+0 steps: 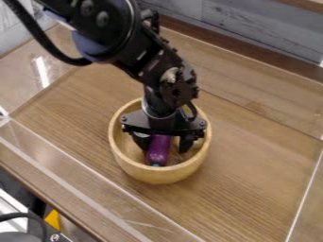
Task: Put the purple eggplant in the brown bowl
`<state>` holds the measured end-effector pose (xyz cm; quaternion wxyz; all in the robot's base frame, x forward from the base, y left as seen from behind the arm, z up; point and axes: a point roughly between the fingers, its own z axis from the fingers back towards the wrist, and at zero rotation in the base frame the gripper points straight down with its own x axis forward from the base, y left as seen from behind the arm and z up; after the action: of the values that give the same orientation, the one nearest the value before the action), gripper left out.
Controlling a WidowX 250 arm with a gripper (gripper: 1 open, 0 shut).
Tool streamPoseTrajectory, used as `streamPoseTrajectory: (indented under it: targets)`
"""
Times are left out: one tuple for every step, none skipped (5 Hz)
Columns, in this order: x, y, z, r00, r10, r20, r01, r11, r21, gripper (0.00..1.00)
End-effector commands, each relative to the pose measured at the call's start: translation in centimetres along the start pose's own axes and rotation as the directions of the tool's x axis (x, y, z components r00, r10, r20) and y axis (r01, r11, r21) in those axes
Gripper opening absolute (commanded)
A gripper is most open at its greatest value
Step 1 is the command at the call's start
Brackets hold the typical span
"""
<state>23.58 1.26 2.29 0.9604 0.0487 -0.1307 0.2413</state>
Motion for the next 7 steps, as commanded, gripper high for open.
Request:
streamPoseTrajectory:
  targets:
    - [0.4,1.3,-0.7,0.999,-0.039,0.000,0.039,0.999,0.001,1.00]
    - [1.0,2.1,-1.0,0.997,-0.077,0.007,0.077,0.997,-0.008,1.00]
    - [0.4,2.0,-0.3,0.993,-0.115,0.009,0.115,0.993,-0.009,1.00]
    - [-0.5,1.9,0.1,0.988,-0.154,0.011,0.154,0.988,-0.005,1.00]
    - [-0.3,2.6,0.5,0.986,-0.164,0.013,0.164,0.987,-0.001,0.00]
    - [0.2,3.1,1.2,0.984,-0.180,0.017,0.180,0.984,0.004,1.00]
    - [1.0,3.0,1.4,0.993,-0.117,0.020,0.116,0.993,0.018,1.00]
